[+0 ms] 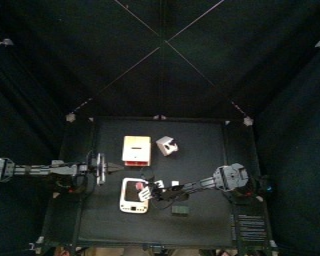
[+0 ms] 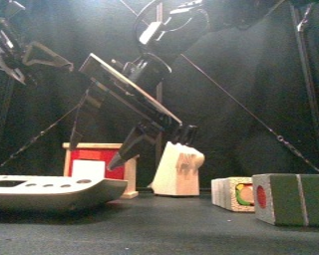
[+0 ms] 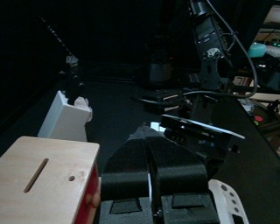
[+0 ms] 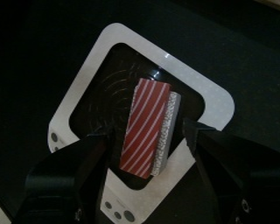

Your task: Grab salmon sushi

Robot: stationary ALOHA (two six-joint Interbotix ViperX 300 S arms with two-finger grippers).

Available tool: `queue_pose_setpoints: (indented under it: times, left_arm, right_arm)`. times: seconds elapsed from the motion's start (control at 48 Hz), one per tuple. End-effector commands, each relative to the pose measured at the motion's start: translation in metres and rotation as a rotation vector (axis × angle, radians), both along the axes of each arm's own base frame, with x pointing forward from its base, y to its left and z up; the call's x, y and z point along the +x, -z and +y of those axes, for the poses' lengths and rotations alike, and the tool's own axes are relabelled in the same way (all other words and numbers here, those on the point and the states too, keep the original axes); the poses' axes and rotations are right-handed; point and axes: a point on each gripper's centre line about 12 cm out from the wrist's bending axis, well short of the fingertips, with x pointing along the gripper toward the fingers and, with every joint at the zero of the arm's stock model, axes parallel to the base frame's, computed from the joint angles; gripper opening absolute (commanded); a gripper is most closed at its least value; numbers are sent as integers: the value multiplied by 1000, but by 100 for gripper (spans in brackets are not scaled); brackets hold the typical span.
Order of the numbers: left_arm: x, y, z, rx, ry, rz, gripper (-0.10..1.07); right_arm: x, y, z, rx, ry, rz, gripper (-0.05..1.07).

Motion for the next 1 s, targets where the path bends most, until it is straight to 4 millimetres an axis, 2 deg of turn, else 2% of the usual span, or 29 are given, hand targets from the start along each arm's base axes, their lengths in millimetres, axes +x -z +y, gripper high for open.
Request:
queue_pose_setpoints:
  times: [0.0, 0.583, 0.833, 0.979]
  left_arm:
    - [2, -5, 1, 0, -2, -12, -1]
    - [2, -4, 1, 3, -2, -10, -1]
    - [2, -5, 1, 0, -2, -12, -1]
    - [2, -5, 1, 3, -2, -12, -1]
  right_arm:
    - [3, -26, 0, 5, -2, -56, 94]
    - [9, -24, 1, 6, -1, -61, 94]
    - [13, -8, 2, 7, 3, -32, 94]
    - [12, -8, 0, -11, 17, -16, 93]
